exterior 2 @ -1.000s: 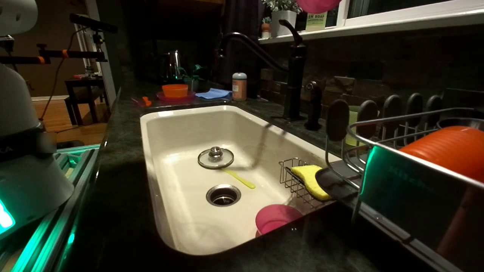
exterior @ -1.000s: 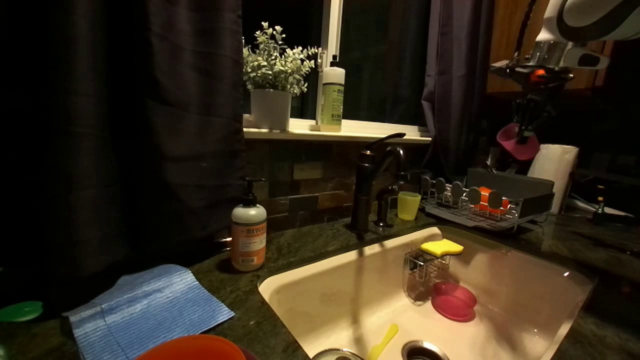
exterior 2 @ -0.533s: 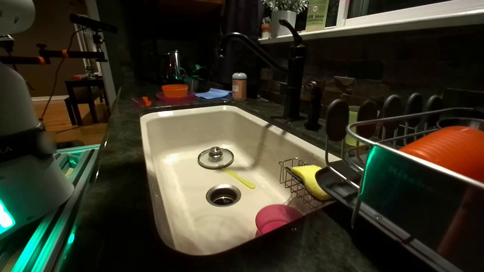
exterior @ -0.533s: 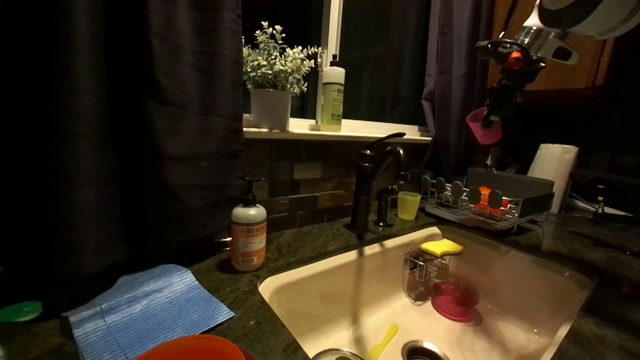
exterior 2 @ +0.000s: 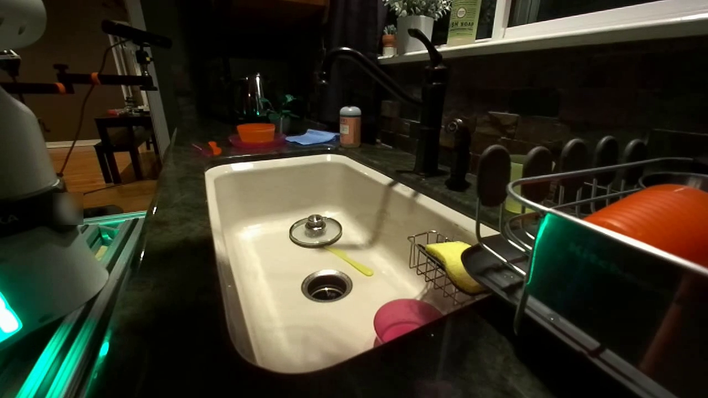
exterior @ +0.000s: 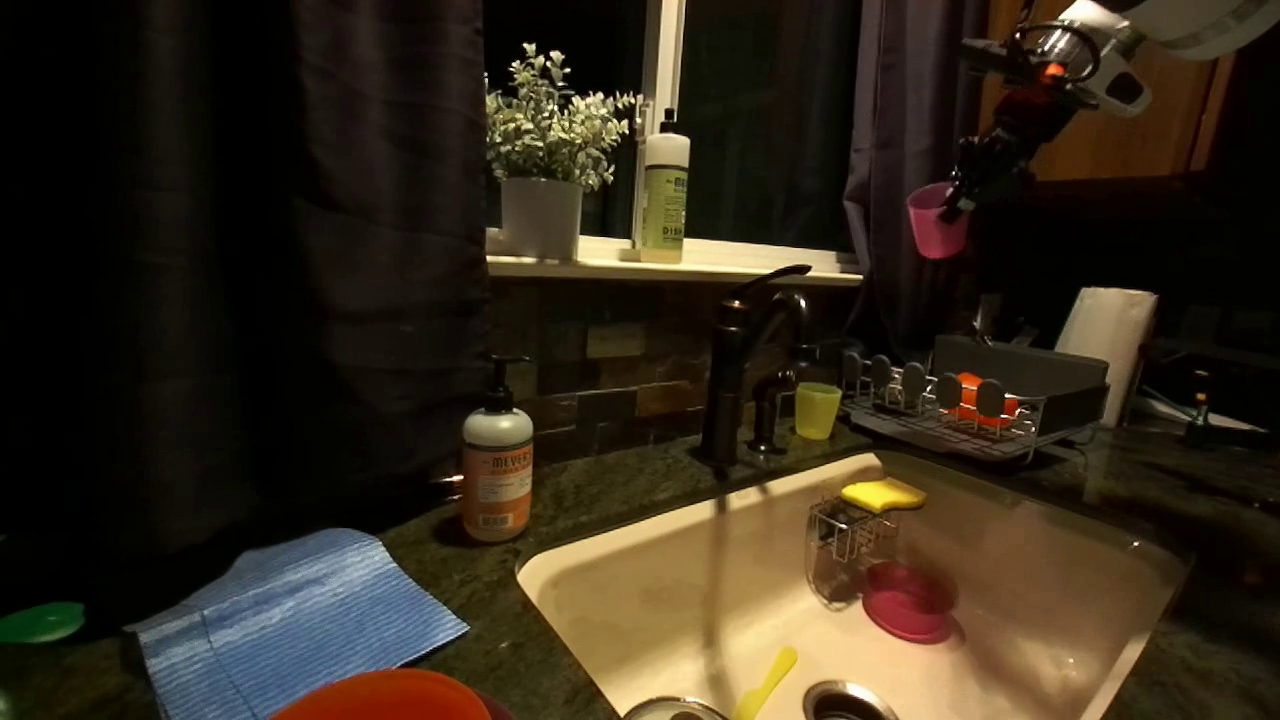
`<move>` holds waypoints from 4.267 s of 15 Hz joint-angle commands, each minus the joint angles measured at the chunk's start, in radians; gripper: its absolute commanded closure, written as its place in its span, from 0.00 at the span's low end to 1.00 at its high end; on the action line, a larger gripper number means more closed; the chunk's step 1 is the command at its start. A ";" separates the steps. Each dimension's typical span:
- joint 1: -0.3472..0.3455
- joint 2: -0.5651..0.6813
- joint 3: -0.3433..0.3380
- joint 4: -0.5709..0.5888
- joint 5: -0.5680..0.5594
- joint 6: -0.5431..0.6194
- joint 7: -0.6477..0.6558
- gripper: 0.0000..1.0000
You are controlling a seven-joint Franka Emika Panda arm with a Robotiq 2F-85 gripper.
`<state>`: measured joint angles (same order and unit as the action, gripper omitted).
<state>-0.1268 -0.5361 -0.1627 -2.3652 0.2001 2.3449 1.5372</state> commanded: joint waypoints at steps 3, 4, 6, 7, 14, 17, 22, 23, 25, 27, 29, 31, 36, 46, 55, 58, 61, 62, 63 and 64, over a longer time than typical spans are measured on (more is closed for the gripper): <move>0.014 0.116 -0.052 0.226 0.106 -0.329 -0.284 0.98; 0.006 0.148 -0.050 0.271 0.094 -0.390 -0.317 0.98; 0.001 0.207 -0.052 0.349 0.090 -0.489 -0.402 0.98; 0.002 0.241 -0.057 0.389 0.100 -0.526 -0.458 0.98; -0.010 0.476 -0.067 0.644 0.191 -0.689 -0.855 0.98; -0.022 0.452 -0.043 0.604 0.161 -0.647 -0.816 0.93; -0.026 0.490 -0.048 0.652 0.187 -0.671 -0.835 0.98; -0.030 0.505 -0.051 0.669 0.207 -0.670 -0.839 0.98; -0.040 0.543 -0.061 0.712 0.276 -0.699 -0.837 0.98; -0.054 0.588 -0.066 0.760 0.351 -0.724 -0.842 0.98; -0.064 0.639 -0.062 0.819 0.381 -0.752 -0.828 0.98; -0.073 0.693 -0.058 0.877 0.401 -0.777 -0.798 0.98; -0.083 0.815 -0.043 1.006 0.445 -0.793 -0.681 0.98; -0.106 0.977 -0.006 1.183 0.580 -0.747 -0.397 0.98; -0.119 1.033 0.012 1.236 0.633 -0.712 -0.264 0.98; -0.115 1.043 0.010 1.233 0.645 -0.703 -0.231 0.98; -0.122 1.055 0.024 1.244 0.620 -0.712 -0.204 0.98; -0.122 1.057 0.025 1.244 0.623 -0.707 -0.196 0.68; -0.127 1.055 0.030 1.241 0.639 -0.699 -0.198 0.67; -0.112 1.046 0.016 1.230 0.641 -0.681 -0.208 0.62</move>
<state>-0.2399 0.5019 -0.1504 -1.1503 0.8173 1.6275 1.3144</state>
